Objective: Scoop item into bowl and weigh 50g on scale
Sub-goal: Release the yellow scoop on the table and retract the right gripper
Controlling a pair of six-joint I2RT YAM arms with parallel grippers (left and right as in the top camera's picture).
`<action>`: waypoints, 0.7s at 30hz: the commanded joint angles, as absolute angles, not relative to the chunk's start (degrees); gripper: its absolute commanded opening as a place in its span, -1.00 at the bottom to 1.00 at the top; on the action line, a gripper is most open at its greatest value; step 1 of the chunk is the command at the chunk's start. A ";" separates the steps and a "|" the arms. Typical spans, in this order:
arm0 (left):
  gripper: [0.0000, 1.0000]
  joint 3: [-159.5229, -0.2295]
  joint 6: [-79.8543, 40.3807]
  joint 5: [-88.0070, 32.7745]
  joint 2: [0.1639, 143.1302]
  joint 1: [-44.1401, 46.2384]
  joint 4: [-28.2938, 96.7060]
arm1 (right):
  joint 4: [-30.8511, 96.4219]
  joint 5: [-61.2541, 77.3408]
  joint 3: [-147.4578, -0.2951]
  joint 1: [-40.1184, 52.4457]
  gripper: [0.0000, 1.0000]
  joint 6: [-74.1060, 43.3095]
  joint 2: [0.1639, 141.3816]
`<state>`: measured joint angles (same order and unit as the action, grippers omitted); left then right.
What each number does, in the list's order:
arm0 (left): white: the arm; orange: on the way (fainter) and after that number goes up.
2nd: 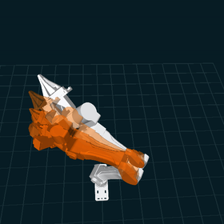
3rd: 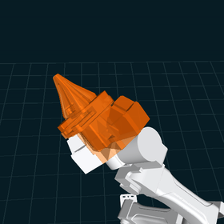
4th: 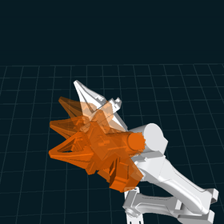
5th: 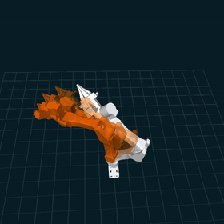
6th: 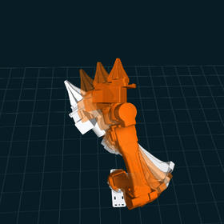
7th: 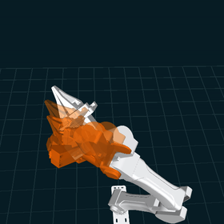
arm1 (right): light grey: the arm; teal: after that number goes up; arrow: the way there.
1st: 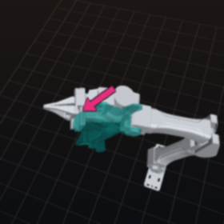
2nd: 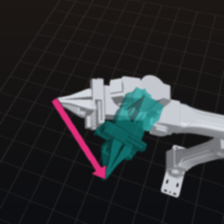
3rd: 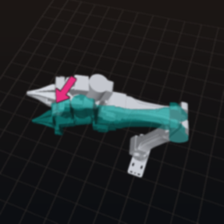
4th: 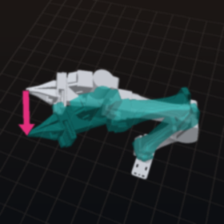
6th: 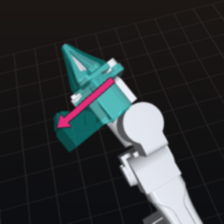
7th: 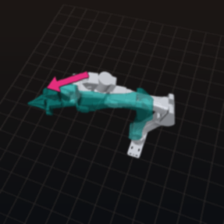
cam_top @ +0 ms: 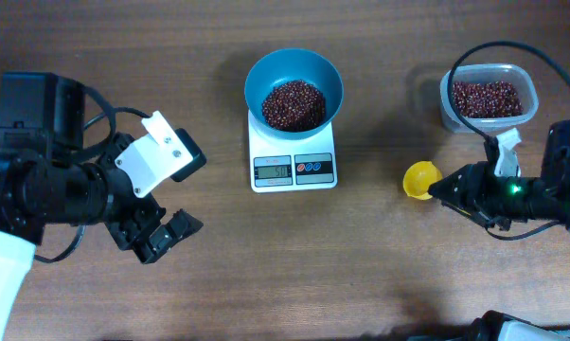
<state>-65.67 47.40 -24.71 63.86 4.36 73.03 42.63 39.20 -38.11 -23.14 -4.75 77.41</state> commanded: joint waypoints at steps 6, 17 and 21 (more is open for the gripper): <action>0.98 -65.71 48.07 -25.67 63.61 4.34 73.08 | 43.92 18.15 -37.93 -23.42 0.98 -14.48 76.97; 0.98 -65.71 48.07 -25.67 63.61 4.34 73.08 | 59.35 26.85 -78.02 -23.22 0.98 -17.47 66.24; 0.98 -65.71 48.07 -25.67 63.61 4.34 73.08 | 59.22 26.79 -79.31 -23.22 0.97 -17.45 64.07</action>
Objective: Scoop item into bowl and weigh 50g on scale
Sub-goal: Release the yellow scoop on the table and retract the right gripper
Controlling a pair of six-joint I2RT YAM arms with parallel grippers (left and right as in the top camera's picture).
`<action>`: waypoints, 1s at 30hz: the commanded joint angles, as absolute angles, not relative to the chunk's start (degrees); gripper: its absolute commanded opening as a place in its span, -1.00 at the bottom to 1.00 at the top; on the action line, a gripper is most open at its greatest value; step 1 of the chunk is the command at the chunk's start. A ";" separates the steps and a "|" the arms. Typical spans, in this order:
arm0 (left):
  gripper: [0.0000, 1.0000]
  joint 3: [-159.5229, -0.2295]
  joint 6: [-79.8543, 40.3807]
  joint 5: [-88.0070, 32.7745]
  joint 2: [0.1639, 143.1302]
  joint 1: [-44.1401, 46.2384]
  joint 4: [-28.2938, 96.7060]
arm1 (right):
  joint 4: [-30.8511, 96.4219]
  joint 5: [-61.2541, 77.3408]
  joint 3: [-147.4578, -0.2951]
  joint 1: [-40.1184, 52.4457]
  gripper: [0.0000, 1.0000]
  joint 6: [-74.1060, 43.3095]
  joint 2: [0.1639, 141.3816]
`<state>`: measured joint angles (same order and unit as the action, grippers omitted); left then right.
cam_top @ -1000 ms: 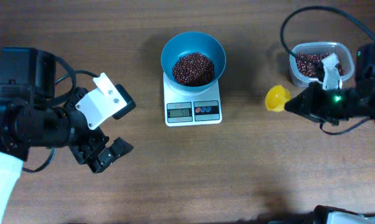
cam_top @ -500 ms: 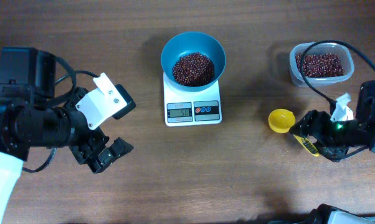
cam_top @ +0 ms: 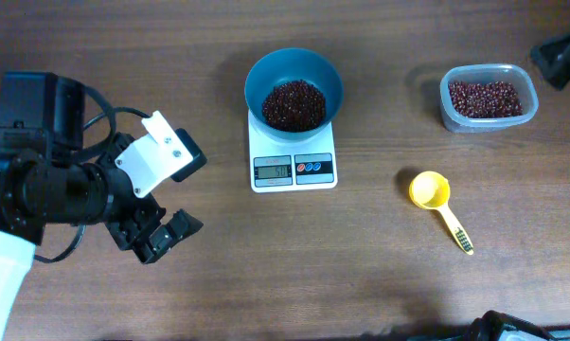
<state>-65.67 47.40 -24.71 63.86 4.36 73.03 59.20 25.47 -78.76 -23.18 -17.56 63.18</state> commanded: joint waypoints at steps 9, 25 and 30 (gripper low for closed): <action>0.98 -65.71 48.07 -25.69 63.61 4.32 73.08 | 59.35 16.43 -78.65 -14.04 0.98 5.78 55.72; 0.98 -65.71 48.07 -25.69 63.61 4.34 73.08 | 27.20 10.22 -23.11 -4.08 0.98 9.47 12.36; 0.98 -65.71 48.07 -25.69 63.61 4.34 73.08 | 27.51 10.24 -15.81 -3.09 0.97 11.99 0.23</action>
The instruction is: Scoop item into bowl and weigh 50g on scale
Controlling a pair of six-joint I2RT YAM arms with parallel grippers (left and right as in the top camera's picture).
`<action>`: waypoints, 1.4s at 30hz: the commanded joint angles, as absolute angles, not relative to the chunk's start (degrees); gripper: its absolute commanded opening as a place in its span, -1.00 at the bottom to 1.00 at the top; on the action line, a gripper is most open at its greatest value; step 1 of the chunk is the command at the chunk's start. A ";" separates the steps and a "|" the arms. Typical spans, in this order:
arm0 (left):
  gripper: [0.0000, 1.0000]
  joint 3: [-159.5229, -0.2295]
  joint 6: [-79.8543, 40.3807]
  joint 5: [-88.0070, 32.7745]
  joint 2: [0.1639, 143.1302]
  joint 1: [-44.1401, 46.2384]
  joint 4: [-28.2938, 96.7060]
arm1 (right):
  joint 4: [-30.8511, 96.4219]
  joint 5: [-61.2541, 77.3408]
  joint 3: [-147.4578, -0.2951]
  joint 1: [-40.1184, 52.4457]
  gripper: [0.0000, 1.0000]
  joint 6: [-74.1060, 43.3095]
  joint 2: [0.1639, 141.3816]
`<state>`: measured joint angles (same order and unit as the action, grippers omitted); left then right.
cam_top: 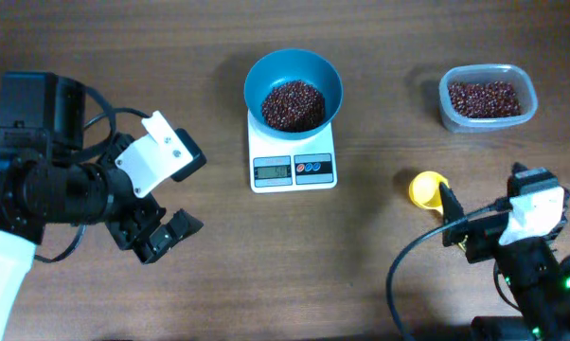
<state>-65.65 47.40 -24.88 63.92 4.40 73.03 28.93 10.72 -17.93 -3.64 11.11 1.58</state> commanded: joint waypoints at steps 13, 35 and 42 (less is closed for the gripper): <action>0.98 -65.71 48.07 -25.67 63.61 4.34 73.08 | 8.16 9.61 -2.37 -3.01 0.98 12.01 0.19; 0.98 -65.71 48.07 -25.67 63.61 4.34 73.08 | 3.60 9.61 -0.32 -3.01 0.97 11.97 0.47; 0.98 -65.71 48.07 -25.69 63.61 4.34 73.12 | 3.60 9.61 -0.32 -3.01 0.98 11.97 0.47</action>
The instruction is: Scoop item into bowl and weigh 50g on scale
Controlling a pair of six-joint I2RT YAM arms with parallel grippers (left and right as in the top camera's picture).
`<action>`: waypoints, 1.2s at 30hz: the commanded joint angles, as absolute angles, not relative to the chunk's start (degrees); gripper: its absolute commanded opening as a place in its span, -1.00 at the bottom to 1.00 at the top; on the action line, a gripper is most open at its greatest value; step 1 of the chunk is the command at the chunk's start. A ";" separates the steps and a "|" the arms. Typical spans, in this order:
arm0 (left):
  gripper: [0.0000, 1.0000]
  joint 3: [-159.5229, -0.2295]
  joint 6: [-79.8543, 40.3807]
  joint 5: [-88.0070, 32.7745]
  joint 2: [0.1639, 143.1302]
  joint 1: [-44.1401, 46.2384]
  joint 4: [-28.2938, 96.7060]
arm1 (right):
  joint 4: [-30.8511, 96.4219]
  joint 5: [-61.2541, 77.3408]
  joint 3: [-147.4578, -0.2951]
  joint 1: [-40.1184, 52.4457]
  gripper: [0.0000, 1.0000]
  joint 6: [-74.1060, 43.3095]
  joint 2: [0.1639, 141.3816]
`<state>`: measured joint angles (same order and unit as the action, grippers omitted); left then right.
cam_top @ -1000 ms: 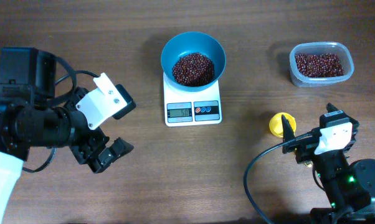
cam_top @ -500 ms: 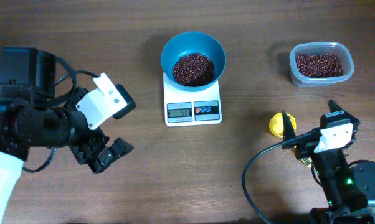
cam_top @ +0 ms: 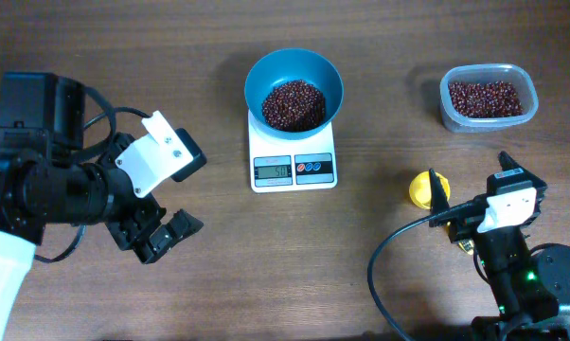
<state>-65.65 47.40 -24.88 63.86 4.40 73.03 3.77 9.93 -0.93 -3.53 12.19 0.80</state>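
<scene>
A blue bowl (cam_top: 293,80) of red beans sits on the white scale (cam_top: 293,169) at the table's centre. The scale's display is too small to read. The yellow scoop (cam_top: 418,188) lies on the table to the right, its handle hidden under my right arm. My right gripper (cam_top: 469,180) reaches up from the bottom right, open, with one finger beside the scoop's cup. Well apart from the scale, at the left, my left gripper (cam_top: 168,237) hangs open with nothing in it.
A clear plastic container (cam_top: 486,97) of red beans stands at the back right. The left arm's black body and white camera mount (cam_top: 157,156) fill the left side. A black cable (cam_top: 389,275) loops near the right arm at the bottom.
My right gripper has shifted slightly left and up the table, now covering more of the scoop's cup. The scoop, bowl, scale and left arm are where they were.
At first my right gripper lay by the scoop's handle, next to the bean container. Then the arm was away at the top right corner, with the scoop lying free on the table. Later it reached in from the bottom right beside the scoop, where it still is.
</scene>
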 commanded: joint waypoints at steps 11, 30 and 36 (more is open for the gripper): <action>0.98 -49.08 32.03 -22.68 41.36 -2.46 50.94 | 3.62 9.61 -0.32 -3.01 0.98 11.97 0.47; 0.98 -2.02 2.13 -13.89 0.27 -6.90 1.32 | 3.60 9.61 -0.32 -3.01 0.98 11.97 0.47; 0.98 -1.91 -1.96 -17.54 0.27 -5.69 6.02 | 3.60 9.61 -0.32 -3.01 0.97 11.97 0.47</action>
